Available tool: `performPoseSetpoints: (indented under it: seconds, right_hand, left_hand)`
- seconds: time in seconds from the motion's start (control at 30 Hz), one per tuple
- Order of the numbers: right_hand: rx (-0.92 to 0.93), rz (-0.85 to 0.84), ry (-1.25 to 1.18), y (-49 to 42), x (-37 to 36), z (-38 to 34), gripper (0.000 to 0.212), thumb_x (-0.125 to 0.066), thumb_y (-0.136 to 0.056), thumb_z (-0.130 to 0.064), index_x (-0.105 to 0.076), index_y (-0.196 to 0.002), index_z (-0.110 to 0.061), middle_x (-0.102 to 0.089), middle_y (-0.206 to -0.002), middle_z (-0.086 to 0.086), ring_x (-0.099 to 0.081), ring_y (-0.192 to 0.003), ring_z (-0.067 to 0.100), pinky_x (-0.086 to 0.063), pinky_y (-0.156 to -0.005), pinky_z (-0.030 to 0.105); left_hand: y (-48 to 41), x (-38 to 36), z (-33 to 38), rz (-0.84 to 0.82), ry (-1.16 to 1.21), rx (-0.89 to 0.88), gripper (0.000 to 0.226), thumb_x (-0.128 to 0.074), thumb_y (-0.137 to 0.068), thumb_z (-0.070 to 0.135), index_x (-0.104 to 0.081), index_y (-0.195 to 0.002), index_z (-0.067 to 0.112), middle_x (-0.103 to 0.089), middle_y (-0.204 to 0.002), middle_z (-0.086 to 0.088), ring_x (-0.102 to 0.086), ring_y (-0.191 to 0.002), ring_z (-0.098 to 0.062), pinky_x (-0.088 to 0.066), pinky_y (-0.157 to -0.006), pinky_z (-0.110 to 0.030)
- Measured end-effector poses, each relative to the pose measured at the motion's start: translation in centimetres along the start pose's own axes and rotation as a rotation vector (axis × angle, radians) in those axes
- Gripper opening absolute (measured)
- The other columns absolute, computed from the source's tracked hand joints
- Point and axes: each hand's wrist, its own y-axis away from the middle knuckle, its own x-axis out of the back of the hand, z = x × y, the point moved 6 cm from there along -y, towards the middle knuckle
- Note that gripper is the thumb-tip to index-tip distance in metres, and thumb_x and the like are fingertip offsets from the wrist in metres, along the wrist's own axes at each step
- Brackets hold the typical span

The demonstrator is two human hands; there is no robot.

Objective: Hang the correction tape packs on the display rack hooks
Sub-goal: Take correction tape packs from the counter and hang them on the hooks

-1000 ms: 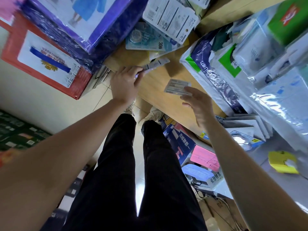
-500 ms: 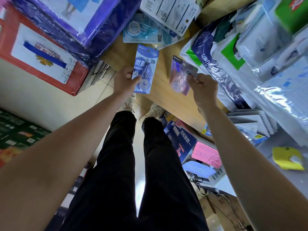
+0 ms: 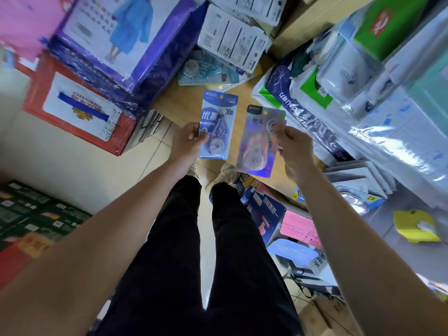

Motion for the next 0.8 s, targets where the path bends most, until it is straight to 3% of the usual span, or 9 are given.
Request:
performPoseSetpoints:
  seconds: [0.07,0.13,0.23,0.37,0.43,0.5,0.63,0.73,0.8]
  right_hand:
    - [-0.031,-0.028,-0.071,1.5,0.2,-0.4,0.067,-0.082,-0.07,-0.056,-0.064,-0.086,0.006,-0.047,-0.081,0.013,-0.039,-0.076,0.024,-0.031,-0.069,0.04]
    - [-0.042,-0.028,-0.129,3.6,0.8,-1.7,0.045,-0.078,-0.082,-0.041,-0.065,-0.083,0.001,-0.05,-0.077,0.011,-0.04,-0.074,0.022,-0.032,-0.067,0.038]
    - [-0.053,0.01,-0.202,6.9,2.4,-3.3,0.016,-0.067,-0.093,-0.023,-0.071,-0.079,-0.017,-0.063,-0.074,0.001,-0.049,-0.071,0.018,-0.035,-0.065,0.033]
    - [0.006,0.048,-0.28,11.4,5.3,-6.1,0.016,-0.065,-0.094,-0.018,-0.071,-0.079,-0.016,-0.061,-0.077,0.004,-0.05,-0.074,0.02,-0.039,-0.068,0.036]
    - [0.061,0.061,-0.305,13.7,6.8,-8.3,0.016,-0.074,-0.086,-0.028,-0.074,-0.08,-0.014,-0.059,-0.082,0.01,-0.049,-0.081,0.023,-0.039,-0.074,0.041]
    - [0.137,0.049,-0.305,15.9,8.2,-10.5,0.046,-0.078,-0.072,-0.048,-0.069,-0.083,-0.004,-0.055,-0.084,0.012,-0.047,-0.082,0.024,-0.037,-0.073,0.041]
    - [0.263,0.108,-0.284,20.4,11.5,-15.1,0.075,-0.072,-0.073,-0.065,-0.057,-0.085,0.007,-0.047,-0.074,0.013,-0.04,-0.072,0.022,-0.033,-0.069,0.039]
    - [0.361,0.189,-0.298,24.0,13.7,-18.6,0.045,-0.067,-0.092,-0.037,-0.06,-0.083,0.007,-0.045,-0.062,0.005,-0.039,-0.058,0.014,-0.032,-0.059,0.029]
    - [0.431,0.232,-0.281,26.1,15.0,-20.7,0.04,-0.065,-0.095,-0.029,-0.061,-0.085,0.01,-0.043,-0.059,0.002,-0.036,-0.055,0.013,-0.029,-0.055,0.026]
  left_hand:
    - [1.8,-0.5,0.8,-0.068,0.109,0.052,0.009,-0.068,-0.09,0.009,-0.066,-0.09,0.018,-0.064,-0.082,-0.001,-0.057,-0.071,-0.01,-0.046,-0.067,-0.027]
    - [3.9,-1.1,2.2,-0.127,0.2,0.052,0.01,-0.07,-0.083,0.015,-0.069,-0.085,0.025,-0.069,-0.087,0.0,-0.063,-0.083,-0.02,-0.05,-0.079,-0.041]
    - [7.3,-1.0,5.5,-0.159,0.217,-0.031,0.008,-0.068,-0.08,0.016,-0.068,-0.086,0.021,-0.07,-0.092,-0.003,-0.064,-0.09,-0.024,-0.049,-0.083,-0.043]
    - [11.7,0.0,11.2,-0.176,0.076,-0.203,0.013,-0.068,-0.075,0.034,-0.069,-0.087,0.036,-0.072,-0.1,-0.004,-0.065,-0.096,-0.024,-0.049,-0.092,-0.048]
    - [14.1,0.2,14.9,-0.171,0.014,-0.322,0.012,-0.066,-0.077,0.035,-0.067,-0.089,0.035,-0.071,-0.092,0.005,-0.065,-0.09,-0.014,-0.048,-0.088,-0.037]
    - [16.8,0.1,19.1,-0.179,-0.052,-0.451,0.009,-0.062,-0.082,0.027,-0.063,-0.091,0.024,-0.065,-0.08,0.008,-0.059,-0.076,0.0,-0.045,-0.075,-0.021]
    - [20.7,0.5,25.6,-0.17,-0.131,-0.584,0.009,-0.057,-0.09,0.029,-0.065,-0.095,0.026,-0.066,-0.082,0.0,-0.062,-0.079,-0.018,-0.046,-0.073,-0.039]
    - [23.6,0.7,29.9,-0.172,-0.077,-0.668,0.012,-0.057,-0.091,0.028,-0.066,-0.089,0.036,-0.066,-0.08,0.005,-0.059,-0.075,-0.011,-0.044,-0.071,-0.03]
    - [25.8,0.6,32.3,-0.192,-0.06,-0.723,0.009,-0.058,-0.092,0.03,-0.067,-0.093,0.031,-0.068,-0.087,-0.007,-0.062,-0.081,-0.025,-0.043,-0.074,-0.034]
